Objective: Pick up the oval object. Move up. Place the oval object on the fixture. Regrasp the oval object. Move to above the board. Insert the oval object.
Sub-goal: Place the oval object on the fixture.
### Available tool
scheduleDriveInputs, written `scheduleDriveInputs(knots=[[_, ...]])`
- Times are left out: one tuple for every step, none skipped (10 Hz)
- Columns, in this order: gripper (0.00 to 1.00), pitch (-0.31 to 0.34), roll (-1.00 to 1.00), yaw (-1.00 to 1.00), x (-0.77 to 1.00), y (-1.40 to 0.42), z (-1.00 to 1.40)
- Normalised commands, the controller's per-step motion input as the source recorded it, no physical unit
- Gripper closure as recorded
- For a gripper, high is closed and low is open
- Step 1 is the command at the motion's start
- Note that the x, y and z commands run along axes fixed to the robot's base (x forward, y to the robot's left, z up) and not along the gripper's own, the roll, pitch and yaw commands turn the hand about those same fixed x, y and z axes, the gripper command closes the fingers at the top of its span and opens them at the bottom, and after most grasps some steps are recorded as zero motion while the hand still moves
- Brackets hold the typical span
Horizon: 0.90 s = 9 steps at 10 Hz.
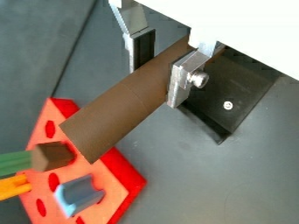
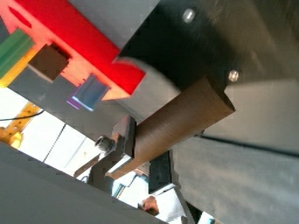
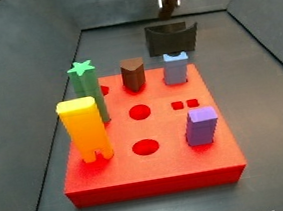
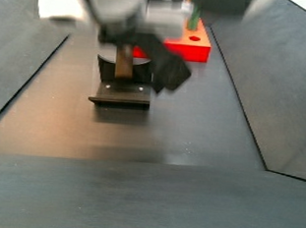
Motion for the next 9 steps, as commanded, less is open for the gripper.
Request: scheduleDriveInputs(knots=[[1.00,0.038,-0.22,-0.16,0.16,0.13,-1.00],[1.00,0.010,-0.16,-0.16,0.15,0.12,-0.89],[1.00,-0.008,-0.10,-0.14,0.11,0.09,-0.60],[1.00,-0.014,-0.08,-0.13,0.10,0.06,-0.46],[1.00,-0.032,-0.03,-0.10,0.07,0.06,-0.22],[1.00,-0.034,-0.03,-0.09,0.05,0.06,-0.22],[1.00,-0.035,-0.03,-0.08,0.05,0.06,-0.22],[1.00,-0.035,-0.03,-0.07,0.05,0.06,-0.22],[1.00,-0.034,-0.03,-0.05,0.05,0.06,-0.22]])
